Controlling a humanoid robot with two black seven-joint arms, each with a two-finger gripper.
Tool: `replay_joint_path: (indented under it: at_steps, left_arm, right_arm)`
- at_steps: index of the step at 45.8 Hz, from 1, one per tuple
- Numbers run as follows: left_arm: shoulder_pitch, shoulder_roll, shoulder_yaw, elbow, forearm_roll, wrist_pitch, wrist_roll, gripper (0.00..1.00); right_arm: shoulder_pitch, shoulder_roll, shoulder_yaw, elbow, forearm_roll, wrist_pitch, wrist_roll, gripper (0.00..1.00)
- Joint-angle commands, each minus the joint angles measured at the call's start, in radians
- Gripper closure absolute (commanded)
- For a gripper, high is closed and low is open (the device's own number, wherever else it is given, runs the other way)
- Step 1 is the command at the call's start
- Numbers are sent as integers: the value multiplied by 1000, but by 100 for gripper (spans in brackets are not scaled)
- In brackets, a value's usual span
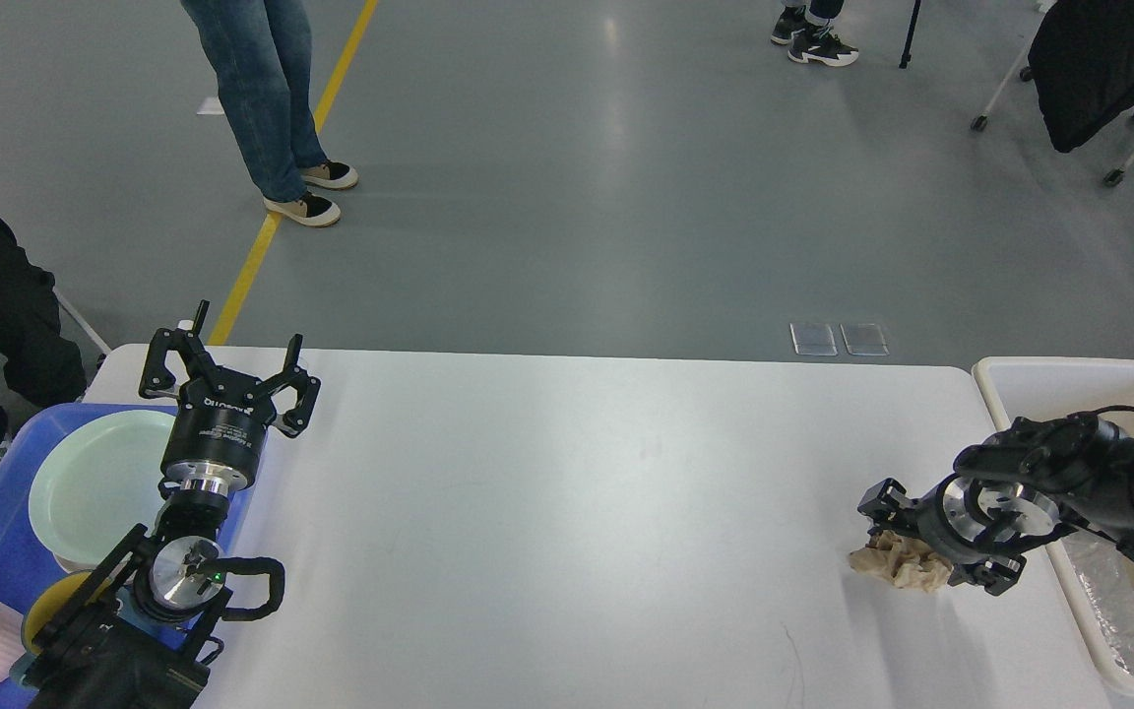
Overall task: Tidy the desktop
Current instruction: 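Lower the right gripper onto the crumpled brown paper and grasp it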
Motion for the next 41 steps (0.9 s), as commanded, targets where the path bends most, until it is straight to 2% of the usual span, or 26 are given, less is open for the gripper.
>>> replay_joint_path:
  at_steps: [1, 4, 9, 12, 13, 32, 35, 41]
  left_arm:
    - [0, 0, 0, 0, 0, 0, 0, 4]
    - [0, 0, 0, 0, 0, 0, 0, 4]
    - [0, 0, 0, 0, 0, 0, 0, 4]
    - [0, 0, 0, 0, 0, 0, 2, 4]
    - [0, 0, 0, 0, 0, 0, 0, 4]
    - [0, 0, 0, 0, 0, 1, 2, 4]
    - [0, 0, 0, 0, 0, 0, 2, 4]
    - [0, 0, 0, 0, 0, 0, 2, 4]
  right_arm:
    - [-16, 13, 0, 7, 0, -68, 1, 8]
    - [-11, 15, 0, 13, 3, -68, 0, 29]
    - [1, 13, 5, 23, 12, -57, -3, 74]
    - [5, 9, 5, 30, 14, -55, -5, 96]
    - [5, 9, 5, 31, 14, -55, -6, 100]
    - [39, -19, -4, 65, 12, -25, -11, 100]
    - [74, -40, -12, 97, 12, 15, -8, 100]
    - [183, -68, -40, 142, 12, 159, -8, 100]
